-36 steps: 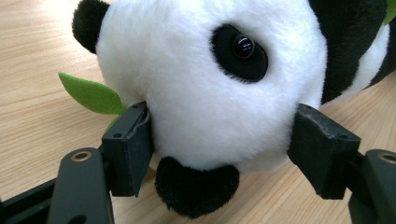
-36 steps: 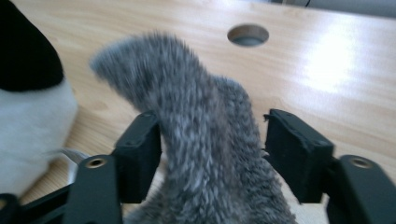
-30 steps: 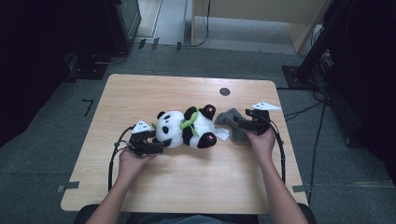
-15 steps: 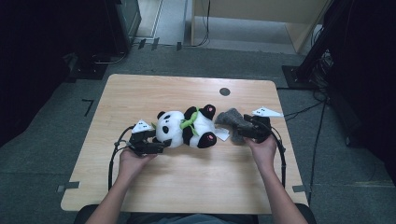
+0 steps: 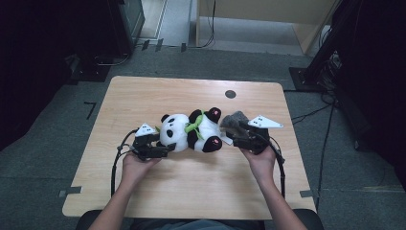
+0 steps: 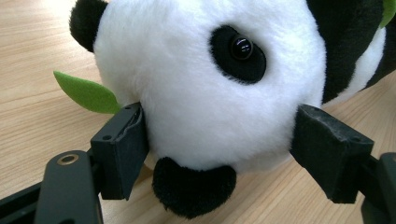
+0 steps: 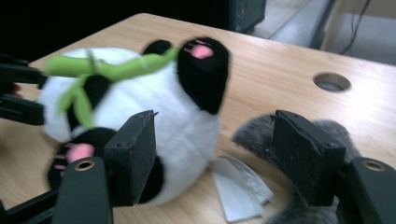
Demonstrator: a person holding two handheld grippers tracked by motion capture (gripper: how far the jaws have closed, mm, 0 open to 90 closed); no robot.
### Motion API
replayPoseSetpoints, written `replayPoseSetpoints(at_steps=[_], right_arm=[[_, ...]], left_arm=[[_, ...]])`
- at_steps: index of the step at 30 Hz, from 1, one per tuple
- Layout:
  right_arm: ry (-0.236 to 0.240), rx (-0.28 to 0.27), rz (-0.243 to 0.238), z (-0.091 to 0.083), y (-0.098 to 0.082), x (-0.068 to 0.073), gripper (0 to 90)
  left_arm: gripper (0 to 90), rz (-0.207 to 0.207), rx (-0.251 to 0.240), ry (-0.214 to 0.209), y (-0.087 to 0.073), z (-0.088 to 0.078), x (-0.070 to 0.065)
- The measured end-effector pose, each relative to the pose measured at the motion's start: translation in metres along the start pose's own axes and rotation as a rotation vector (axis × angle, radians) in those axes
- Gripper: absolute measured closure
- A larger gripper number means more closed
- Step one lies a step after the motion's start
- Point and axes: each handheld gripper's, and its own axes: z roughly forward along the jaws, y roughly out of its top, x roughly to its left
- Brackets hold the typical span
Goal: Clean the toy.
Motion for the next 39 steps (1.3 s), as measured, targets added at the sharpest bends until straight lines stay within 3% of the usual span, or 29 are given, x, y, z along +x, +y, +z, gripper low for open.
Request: replayPoseSetpoints(at_steps=[4,10,14,16,20,24,26,29,35,39], right_arm=[[0.025,-0.008,-0.049,-0.001,0.005,0.017,31.1],[0.077,-0.003,-0.056,0.002,0.006,0.032,29.8],[0.143,0.002,-0.052,0.010,0.004,0.038,22.2],[0.163,0.020,-0.088,0.017,0.001,0.043,18.6],[0.161,0.067,-0.131,0.032,-0.005,0.050,13.7],[0.161,0.099,-0.168,0.045,-0.013,0.048,12.8],[0.143,0.095,-0.174,0.051,-0.016,0.046,12.5],[0.156,0.088,-0.175,0.058,-0.018,0.044,11.8],[0.115,0.080,-0.273,0.065,-0.024,0.044,10.5],[0.080,0.077,-0.285,0.068,-0.024,0.043,16.2]], left_arm=[[21.8,-0.003,-0.004,-0.001,0.000,0.000,0.000],[21.8,-0.012,-0.012,-0.003,0.000,0.001,0.001],[21.2,-0.018,-0.013,-0.001,0.001,0.001,0.001],[20.9,-0.021,-0.014,0.002,0.002,0.001,0.000],[20.7,-0.024,-0.010,-0.001,0.003,0.002,0.001],[20.5,-0.041,-0.016,-0.013,0.005,0.003,0.004],[20.3,-0.043,-0.009,-0.016,0.006,0.003,0.005],[19.9,-0.040,-0.001,-0.015,0.008,0.003,0.005],[19.8,-0.049,-0.028,-0.024,0.010,0.008,0.009],[20.1,-0.056,-0.035,-0.030,0.011,0.010,0.010]])
